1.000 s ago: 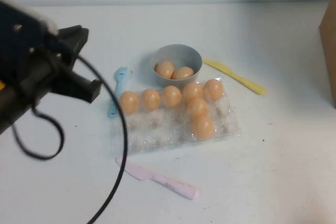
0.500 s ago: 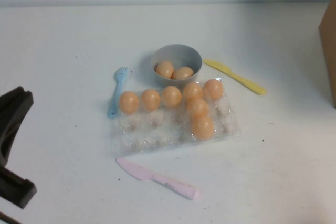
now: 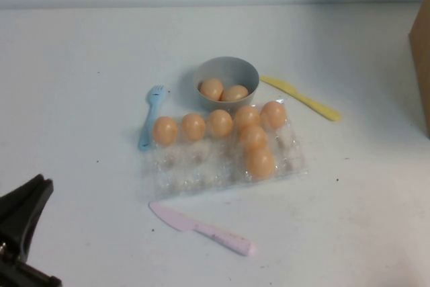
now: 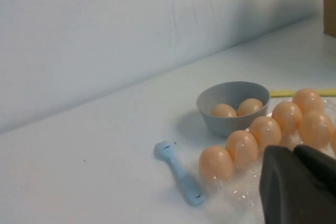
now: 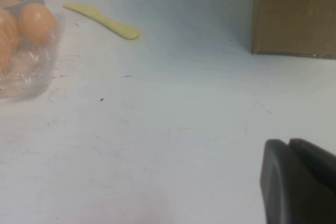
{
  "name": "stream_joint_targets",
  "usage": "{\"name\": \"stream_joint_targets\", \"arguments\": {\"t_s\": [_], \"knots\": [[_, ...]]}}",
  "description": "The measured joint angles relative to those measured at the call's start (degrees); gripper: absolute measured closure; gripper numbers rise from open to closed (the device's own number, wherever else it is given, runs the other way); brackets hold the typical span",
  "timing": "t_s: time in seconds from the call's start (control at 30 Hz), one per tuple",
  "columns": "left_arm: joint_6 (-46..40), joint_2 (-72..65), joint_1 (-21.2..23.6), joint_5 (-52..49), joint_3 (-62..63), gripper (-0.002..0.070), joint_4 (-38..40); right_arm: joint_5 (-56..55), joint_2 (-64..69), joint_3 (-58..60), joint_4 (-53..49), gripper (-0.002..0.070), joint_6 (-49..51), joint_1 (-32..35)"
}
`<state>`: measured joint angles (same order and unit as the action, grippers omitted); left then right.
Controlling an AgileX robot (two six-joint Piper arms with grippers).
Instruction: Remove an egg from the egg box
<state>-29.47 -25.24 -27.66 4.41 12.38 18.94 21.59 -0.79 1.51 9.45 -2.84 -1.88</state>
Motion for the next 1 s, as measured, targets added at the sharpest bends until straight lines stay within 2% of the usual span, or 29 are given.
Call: {"name": "stream_joint_targets", "arguments": {"t_s": [0.1, 0.23, 0.43, 0.63, 0.73, 1.0], "knots": [[5.29, 2.99, 1.04, 5.62, -6.19, 0.0678, -1.49, 0.00, 0.00, 0.00, 0.00, 0.0694, 0.00, 0.00], [10.63, 8.71, 4.59, 6.75, -12.04, 0.0678, -3.59, 0.00, 0.00, 0.00, 0.00, 0.0694, 0.00, 0.00], [17.40, 18.74, 13.85, -4.10, -13.74, 0.0678, -7.72, 0.00, 0.00, 0.00, 0.00, 0.0694, 0.00, 0.00], [19.40, 25.61, 24.02, -12.86, -13.83, 0.0678, -9.82, 0.00, 0.00, 0.00, 0.00, 0.0694, 0.00, 0.00], [19.53, 25.81, 26.03, -16.04, -13.83, 0.0678, -10.74, 0.00, 0.00, 0.00, 0.00, 0.0694, 0.00, 0.00], [19.42, 25.81, 26.30, -25.16, -13.83, 0.0678, -15.06, 0.00, 0.00, 0.00, 0.00, 0.0694, 0.00, 0.00]]}}
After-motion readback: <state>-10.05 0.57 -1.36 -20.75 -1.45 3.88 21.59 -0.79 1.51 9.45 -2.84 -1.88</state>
